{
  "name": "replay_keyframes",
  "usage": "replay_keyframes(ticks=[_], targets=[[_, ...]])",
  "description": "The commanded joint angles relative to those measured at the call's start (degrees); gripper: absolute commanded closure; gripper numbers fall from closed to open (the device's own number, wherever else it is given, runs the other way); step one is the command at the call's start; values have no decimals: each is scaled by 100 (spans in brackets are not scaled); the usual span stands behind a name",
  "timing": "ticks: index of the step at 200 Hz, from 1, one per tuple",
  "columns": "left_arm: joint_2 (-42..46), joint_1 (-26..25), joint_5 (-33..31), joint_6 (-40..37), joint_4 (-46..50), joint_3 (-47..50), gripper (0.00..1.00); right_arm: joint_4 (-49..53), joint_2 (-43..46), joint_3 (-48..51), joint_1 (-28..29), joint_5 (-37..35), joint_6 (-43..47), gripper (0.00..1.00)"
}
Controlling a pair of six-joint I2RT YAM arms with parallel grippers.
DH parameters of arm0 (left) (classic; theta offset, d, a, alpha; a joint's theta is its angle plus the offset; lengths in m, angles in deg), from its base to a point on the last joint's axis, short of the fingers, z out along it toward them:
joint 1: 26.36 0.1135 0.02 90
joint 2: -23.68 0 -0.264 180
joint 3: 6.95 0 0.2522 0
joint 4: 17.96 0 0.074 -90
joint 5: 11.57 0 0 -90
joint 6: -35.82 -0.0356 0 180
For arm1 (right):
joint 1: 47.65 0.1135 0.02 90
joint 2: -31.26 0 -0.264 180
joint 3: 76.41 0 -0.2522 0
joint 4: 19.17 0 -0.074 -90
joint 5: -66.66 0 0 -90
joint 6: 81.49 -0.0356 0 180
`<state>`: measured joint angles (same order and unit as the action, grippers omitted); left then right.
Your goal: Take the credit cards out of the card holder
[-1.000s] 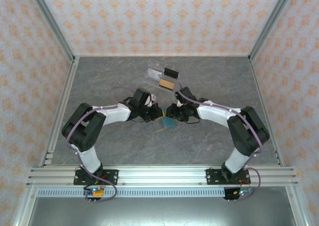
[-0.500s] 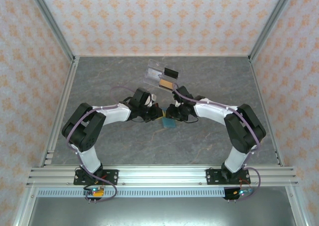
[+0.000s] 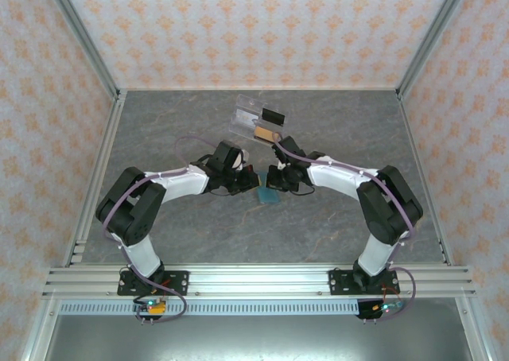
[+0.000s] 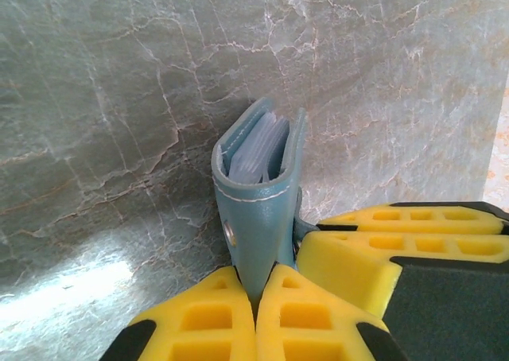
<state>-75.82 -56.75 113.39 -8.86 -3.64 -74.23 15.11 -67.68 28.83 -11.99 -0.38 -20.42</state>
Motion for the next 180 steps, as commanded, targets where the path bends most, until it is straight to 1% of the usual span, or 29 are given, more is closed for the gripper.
replay_keyframes(ticks=[1, 32, 71, 84, 89, 98, 111, 119, 130, 137, 155, 180], targets=[[182, 30, -332, -173, 280, -102, 100, 398, 19, 50, -59, -795, -119, 93], [185, 34, -367, -181, 304, -89, 100, 484, 97, 104, -59, -1215, -288, 100], [182, 27, -384, -186, 309, -63, 100, 717, 150, 170, -59, -1864, -509, 100], [201, 32, -293, -184, 284, -84, 100, 666, 168, 189, -57, -1852, -459, 100], [224, 29, -318, -182, 330, -95, 100, 597, 174, 192, -59, -1756, -400, 96], [266, 28, -428, -196, 485, -148, 87, 468, 165, 190, -55, -1461, -271, 87], [296, 27, -654, -287, 794, -278, 61, 268, 109, 155, -58, -996, -137, 74], [307, 33, -800, -336, 955, -348, 51, 210, 49, 105, -59, -782, -78, 68], [342, 27, -1015, -375, 1135, -424, 40, 251, -53, 17, -59, -759, -74, 65], [361, 37, -1181, -366, 1226, -456, 35, 291, -109, -36, -59, -831, -70, 65], [415, 43, -1516, -410, 1386, -503, 28, 422, -236, -170, -59, -1047, -8, 66], [482, 64, -1884, -395, 1489, -511, 23, 471, -378, -299, -59, -1006, 64, 75]])
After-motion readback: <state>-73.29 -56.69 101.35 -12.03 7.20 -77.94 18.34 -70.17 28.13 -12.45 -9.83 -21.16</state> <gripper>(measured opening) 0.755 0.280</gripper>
